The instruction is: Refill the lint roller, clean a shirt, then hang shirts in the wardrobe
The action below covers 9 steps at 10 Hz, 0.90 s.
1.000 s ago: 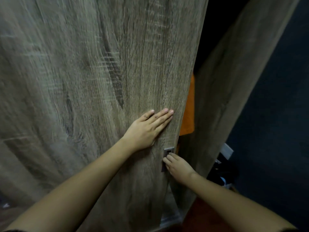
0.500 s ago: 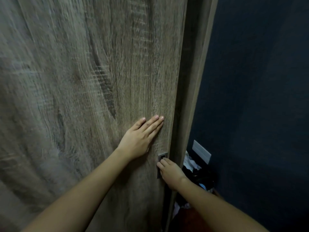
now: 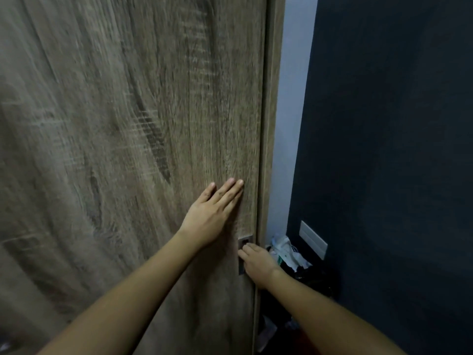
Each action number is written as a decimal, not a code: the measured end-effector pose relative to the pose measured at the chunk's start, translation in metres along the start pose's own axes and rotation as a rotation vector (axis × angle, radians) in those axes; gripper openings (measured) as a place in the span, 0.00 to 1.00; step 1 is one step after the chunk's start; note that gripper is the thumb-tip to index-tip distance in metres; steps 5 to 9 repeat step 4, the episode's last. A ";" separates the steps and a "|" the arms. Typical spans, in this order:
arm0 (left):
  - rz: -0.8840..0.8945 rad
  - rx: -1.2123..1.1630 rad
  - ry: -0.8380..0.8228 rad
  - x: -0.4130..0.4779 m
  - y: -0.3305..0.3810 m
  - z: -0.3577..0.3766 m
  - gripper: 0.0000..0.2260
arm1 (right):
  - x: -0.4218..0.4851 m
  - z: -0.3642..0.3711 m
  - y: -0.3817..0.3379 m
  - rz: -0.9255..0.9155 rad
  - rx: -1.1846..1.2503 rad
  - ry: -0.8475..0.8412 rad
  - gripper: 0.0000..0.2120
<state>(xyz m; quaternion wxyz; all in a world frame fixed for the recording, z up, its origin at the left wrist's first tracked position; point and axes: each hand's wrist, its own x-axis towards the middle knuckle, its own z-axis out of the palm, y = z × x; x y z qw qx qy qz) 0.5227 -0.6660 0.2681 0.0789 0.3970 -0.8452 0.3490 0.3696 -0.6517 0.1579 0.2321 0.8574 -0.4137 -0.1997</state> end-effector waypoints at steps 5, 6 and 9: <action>-0.202 -0.340 -0.208 0.030 0.043 -0.081 0.28 | -0.094 -0.002 0.077 0.269 0.194 -0.134 0.23; -0.202 -0.340 -0.208 0.030 0.043 -0.081 0.28 | -0.094 -0.002 0.077 0.269 0.194 -0.134 0.23; -0.202 -0.340 -0.208 0.030 0.043 -0.081 0.28 | -0.094 -0.002 0.077 0.269 0.194 -0.134 0.23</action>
